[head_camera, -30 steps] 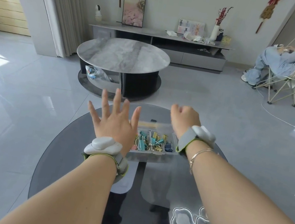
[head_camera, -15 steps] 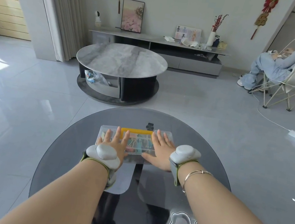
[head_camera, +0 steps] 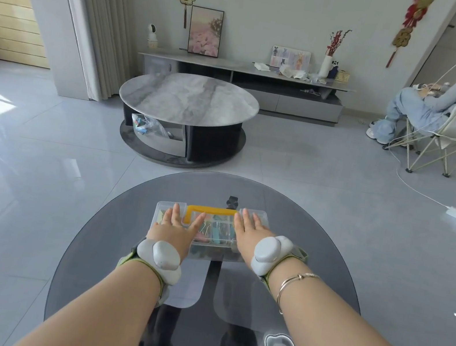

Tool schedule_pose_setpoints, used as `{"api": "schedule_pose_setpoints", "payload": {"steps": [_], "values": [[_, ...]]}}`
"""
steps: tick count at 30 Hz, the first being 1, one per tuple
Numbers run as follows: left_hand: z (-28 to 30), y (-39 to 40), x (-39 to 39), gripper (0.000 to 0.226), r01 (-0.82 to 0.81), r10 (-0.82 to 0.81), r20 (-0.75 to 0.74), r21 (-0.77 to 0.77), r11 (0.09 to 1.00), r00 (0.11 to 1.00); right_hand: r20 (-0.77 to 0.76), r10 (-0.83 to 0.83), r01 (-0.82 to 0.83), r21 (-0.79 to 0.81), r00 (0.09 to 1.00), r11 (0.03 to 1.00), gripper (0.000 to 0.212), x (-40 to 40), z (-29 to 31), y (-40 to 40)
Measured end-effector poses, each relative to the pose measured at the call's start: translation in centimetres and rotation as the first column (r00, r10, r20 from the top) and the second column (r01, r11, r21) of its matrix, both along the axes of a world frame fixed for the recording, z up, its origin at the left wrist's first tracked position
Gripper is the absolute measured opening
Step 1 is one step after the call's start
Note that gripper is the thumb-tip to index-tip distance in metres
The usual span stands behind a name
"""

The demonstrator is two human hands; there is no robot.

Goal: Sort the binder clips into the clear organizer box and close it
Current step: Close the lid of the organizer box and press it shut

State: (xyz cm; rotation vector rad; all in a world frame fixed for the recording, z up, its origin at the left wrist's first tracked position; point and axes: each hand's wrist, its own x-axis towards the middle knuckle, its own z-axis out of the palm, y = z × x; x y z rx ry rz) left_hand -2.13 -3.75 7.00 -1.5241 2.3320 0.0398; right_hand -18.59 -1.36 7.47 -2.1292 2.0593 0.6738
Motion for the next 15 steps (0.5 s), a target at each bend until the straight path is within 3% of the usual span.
{"api": "schedule_pose_setpoints", "payload": {"steps": [15], "values": [[0.12,-0.72,-0.22,0.084,0.06,-0.06,0.069,0.001,0.998,0.996,-0.048,-0.035,0.032,-0.057,0.998,0.998,0.054,0.61,-0.87,-0.16]]}}
